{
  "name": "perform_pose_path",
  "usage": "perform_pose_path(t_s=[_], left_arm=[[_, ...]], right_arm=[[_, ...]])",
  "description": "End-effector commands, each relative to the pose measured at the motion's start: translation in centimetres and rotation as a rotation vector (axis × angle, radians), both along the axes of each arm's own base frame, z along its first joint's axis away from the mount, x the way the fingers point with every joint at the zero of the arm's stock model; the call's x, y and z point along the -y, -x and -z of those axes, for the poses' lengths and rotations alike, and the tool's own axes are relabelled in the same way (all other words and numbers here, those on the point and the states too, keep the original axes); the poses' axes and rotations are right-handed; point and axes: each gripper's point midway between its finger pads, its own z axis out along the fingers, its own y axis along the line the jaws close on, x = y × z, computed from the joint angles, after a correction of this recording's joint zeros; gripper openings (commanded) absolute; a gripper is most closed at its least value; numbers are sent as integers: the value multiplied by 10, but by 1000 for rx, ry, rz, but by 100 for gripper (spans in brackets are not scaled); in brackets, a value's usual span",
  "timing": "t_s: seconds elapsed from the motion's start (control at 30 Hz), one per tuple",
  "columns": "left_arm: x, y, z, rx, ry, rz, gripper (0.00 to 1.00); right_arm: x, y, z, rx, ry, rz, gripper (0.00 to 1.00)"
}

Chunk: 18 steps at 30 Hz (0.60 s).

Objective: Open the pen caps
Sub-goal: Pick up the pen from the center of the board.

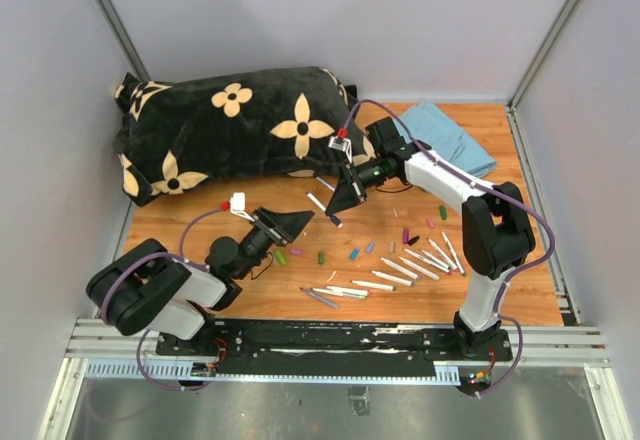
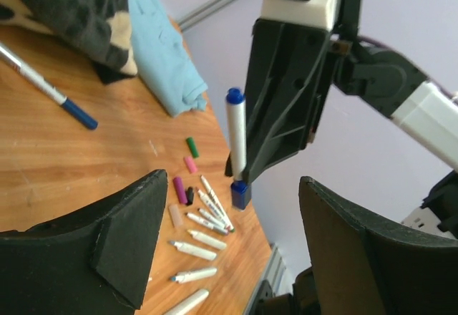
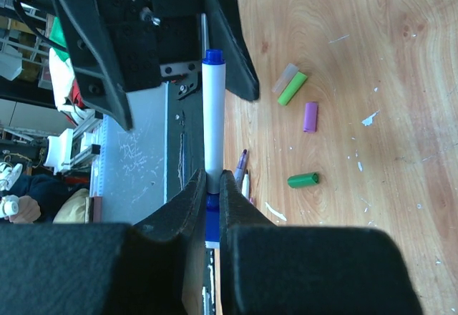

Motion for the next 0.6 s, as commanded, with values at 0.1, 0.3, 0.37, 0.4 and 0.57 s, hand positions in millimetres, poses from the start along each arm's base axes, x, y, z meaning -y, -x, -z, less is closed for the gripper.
perform_pose_path(t_s=[0.1,0.3,0.37,0.4,0.57], left_arm=[[20,0,-31,95,105,17,73],[21,-14,-28,80,117,-38,70],[18,-16,-30,86,124,-56,70],[18,-16,-33,91,127,-59,70],[11,-15,-45,124,143,-85,70]], right_arm=[[-2,10,-13,1,-33,-28,1],[-3,12,-13,-2,-38,-34,1],[-3,12,-13,-4,-37,-34,1],[-3,12,-13,-2,-39,-34,1],[-3,13,-12,-8,-39,-36,1]])
